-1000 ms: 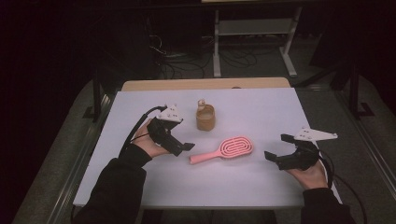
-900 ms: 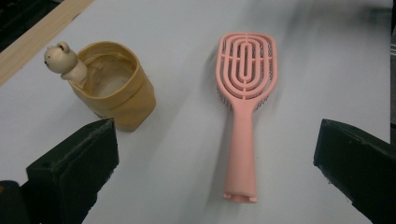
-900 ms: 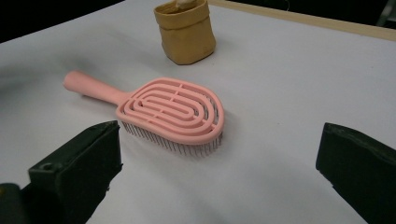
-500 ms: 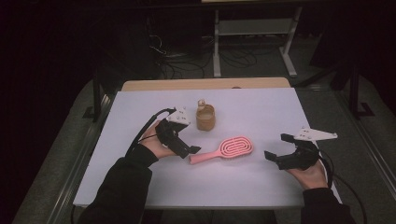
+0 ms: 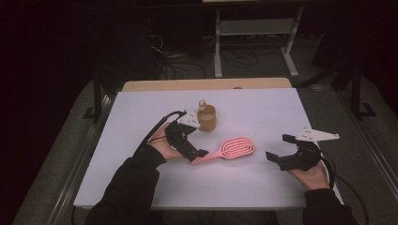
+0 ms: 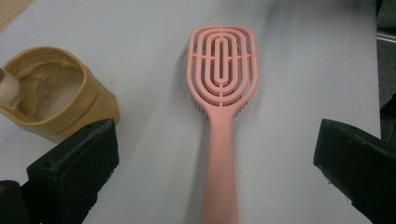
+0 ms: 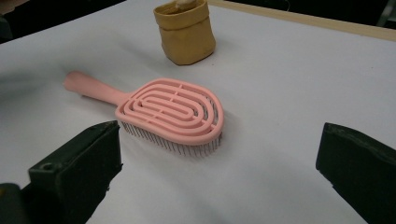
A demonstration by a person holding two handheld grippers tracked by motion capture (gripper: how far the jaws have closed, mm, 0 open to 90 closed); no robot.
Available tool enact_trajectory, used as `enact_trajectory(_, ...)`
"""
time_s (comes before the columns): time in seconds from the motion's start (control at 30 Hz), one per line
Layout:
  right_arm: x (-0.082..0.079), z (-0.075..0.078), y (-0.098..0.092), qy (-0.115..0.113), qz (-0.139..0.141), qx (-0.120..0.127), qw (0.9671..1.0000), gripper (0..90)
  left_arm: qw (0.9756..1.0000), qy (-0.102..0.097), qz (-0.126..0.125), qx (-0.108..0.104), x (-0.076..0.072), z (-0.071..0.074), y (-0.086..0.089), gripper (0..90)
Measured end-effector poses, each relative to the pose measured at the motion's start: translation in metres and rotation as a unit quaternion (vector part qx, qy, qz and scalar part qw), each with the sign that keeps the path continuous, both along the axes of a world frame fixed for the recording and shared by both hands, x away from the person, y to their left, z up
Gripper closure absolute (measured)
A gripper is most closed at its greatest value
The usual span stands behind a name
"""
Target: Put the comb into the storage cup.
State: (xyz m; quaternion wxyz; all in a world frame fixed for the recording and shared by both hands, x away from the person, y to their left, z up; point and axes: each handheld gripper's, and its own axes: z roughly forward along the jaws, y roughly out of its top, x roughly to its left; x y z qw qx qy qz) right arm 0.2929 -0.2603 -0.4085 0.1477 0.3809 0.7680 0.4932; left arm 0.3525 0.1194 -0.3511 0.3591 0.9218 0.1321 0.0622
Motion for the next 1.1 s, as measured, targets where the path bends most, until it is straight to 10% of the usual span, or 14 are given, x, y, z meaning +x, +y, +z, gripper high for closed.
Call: enact_trajectory(1.1, 0.0, -0.001, 0.002, 0.004, 0.005, -0.006, 1.0, 0.0, 0.9983, 0.033, -0.025, 0.041, 0.008, -0.031, -0.029, 0.0)
